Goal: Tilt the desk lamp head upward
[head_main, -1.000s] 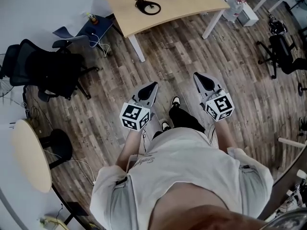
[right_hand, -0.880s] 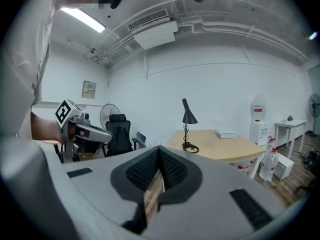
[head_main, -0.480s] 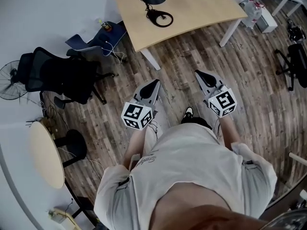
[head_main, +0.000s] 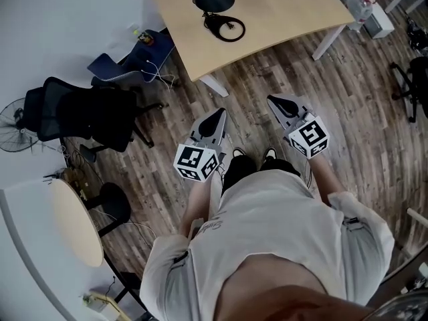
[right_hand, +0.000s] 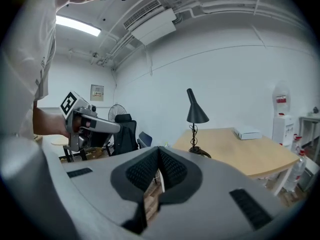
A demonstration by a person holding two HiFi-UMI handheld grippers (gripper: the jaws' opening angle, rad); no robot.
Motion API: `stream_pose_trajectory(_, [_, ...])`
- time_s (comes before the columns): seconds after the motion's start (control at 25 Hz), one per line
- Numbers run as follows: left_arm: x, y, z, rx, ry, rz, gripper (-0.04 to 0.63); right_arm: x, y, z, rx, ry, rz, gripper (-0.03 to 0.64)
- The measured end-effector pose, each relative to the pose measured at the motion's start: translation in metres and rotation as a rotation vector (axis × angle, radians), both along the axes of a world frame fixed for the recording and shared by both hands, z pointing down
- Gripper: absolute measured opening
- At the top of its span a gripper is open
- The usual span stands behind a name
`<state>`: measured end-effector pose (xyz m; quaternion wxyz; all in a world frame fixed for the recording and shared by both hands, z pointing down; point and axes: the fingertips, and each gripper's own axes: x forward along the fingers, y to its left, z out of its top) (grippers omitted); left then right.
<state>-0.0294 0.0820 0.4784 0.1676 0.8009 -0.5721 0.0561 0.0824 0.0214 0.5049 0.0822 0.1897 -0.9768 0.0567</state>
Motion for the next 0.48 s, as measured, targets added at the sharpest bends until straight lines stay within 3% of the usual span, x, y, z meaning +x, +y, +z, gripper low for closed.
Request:
stream_pose_trajectory(0.2, [-0.042, -0.033, 0.005, 0.024, 0.026, 0.015, 0.015, -0.038, -0.028, 0.007, -0.008, 0.028, 0.021, -0.006])
stream_pose_trajectory(0.36, [-0.088, -0.056, 0.001, 0.035, 0.016, 0.049, 0.015, -0.082, -0.055, -0.014, -0.008, -0.010, 0.082, -0.006])
stream_pose_trajectory(0.48, [-0.121, -0.077, -0.002, 0.040, 0.012, 0.071, 0.015, -0.114, -0.075, -0.036, 0.041, -0.015, 0.107, -0.006])
